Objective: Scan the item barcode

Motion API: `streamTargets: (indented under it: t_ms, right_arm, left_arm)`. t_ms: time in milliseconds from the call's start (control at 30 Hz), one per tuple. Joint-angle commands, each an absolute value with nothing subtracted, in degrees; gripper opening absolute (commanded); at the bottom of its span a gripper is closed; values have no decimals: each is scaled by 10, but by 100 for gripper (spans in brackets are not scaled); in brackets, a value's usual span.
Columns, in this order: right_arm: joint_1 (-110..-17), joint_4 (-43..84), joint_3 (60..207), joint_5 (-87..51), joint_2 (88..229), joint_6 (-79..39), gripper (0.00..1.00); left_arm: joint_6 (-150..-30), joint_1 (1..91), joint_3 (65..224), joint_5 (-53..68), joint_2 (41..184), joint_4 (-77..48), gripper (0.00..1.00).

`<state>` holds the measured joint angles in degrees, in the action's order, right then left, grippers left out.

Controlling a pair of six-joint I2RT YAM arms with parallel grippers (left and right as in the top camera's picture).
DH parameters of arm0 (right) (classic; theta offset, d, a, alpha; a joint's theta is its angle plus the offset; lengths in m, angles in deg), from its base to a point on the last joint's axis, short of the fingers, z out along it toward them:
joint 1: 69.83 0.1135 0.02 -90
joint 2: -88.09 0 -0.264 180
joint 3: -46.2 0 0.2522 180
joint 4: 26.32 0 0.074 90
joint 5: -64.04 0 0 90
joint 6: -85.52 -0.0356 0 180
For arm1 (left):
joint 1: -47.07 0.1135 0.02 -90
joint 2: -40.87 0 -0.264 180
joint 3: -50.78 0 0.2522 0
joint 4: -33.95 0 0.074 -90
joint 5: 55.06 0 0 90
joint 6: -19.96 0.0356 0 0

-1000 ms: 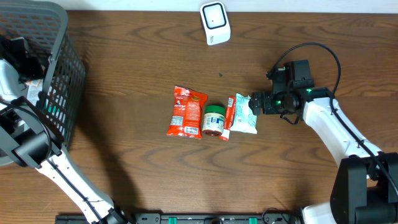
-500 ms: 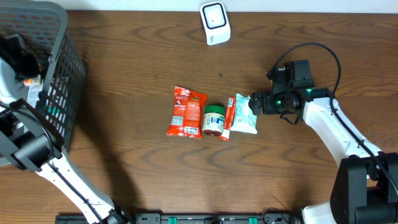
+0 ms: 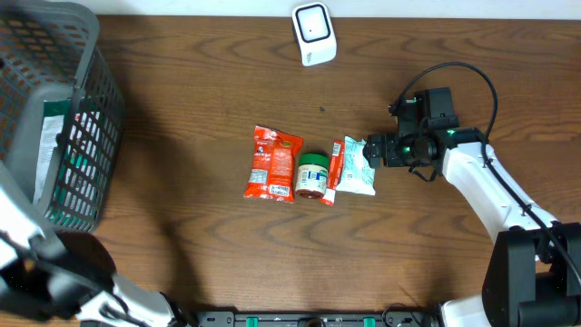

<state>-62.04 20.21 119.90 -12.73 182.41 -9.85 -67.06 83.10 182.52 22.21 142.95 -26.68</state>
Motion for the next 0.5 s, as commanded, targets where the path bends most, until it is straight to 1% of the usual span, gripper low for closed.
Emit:
streamTargets:
  t_ms: [0,167,300,367,400,467]
  right_arm:
    - [-623,202,1203,-130,1822,-96,99]
    - [-623,202,1203,-130,1822,-96,99]
    - [-623,202,1203,-130,1822,-96,99]
    - [-623,202,1203,-130,1822,-96,99]
    - [-623,202,1203,-130,1822,-96,99]
    - [-623,202,1203,-130,1822,-96,99]
  left_arm:
    - [-722,813,1829,195,1364,-297,21]
    - [-760,758,1829,188,1294,-379,21]
    - [-764,675,1829,189,1271,-465,21]
    - [-764,636,1829,188,1272,-505,21]
    - [-763,600,1829,188,1279,-541,21]
    - [-763,563,1829,185,1289,-569,21]
